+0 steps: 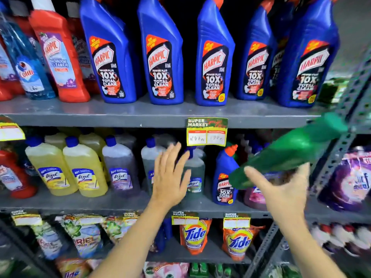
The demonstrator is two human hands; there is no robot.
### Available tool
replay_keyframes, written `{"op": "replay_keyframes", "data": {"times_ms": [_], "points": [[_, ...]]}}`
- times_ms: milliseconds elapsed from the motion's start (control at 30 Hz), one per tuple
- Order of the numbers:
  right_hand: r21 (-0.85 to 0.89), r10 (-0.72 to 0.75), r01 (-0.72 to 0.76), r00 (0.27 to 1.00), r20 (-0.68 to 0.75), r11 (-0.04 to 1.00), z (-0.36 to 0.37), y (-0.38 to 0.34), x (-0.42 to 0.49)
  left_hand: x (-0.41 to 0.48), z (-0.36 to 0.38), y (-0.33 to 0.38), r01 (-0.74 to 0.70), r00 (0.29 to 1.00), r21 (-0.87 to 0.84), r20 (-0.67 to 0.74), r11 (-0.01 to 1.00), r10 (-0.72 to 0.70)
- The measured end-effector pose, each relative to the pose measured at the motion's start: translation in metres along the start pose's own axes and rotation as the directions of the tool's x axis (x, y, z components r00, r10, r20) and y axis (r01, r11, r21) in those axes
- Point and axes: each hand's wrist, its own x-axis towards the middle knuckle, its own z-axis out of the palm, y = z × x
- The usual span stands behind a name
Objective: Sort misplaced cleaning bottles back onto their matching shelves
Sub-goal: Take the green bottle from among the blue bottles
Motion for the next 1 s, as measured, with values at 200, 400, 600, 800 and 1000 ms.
{"op": "replay_keyframes", "data": {"times_ms": [200,400,600,800,1000], "points": [[-0.179,0.237,-0.213,0.963,0.127,0.961,0.057,0.089,-0.045,-0.125,0.039,-0.023,0.16,0.784,0.104,0.591,0.982,-0.19],[-0.28,0.314,-0.247,0.922,0.226,0.928,0.103,0.14,-0.055,-0.162,0.057,-0.046,0.149,0.51,0.243,0.812,0.959,-0.285],[-0.401,0.409,-0.312,0.893,0.185,0.861,0.123,0.173,-0.068,-0.162,0.051,-0.049,0.181,0.488,0.186,0.836,0.966,-0.252],[-0.44,0.397,-0.293,0.903,0.166,0.849,0.126,0.18,-0.075,-0.166,0.049,-0.05,0.198,0.412,0.22,0.866,0.955,-0.284],[-0.516,0.398,-0.253,0.897,0.191,0.818,0.109,0.183,-0.108,-0.17,0.051,-0.05,0.162,0.443,0.225,0.853,0.961,-0.274]]}}
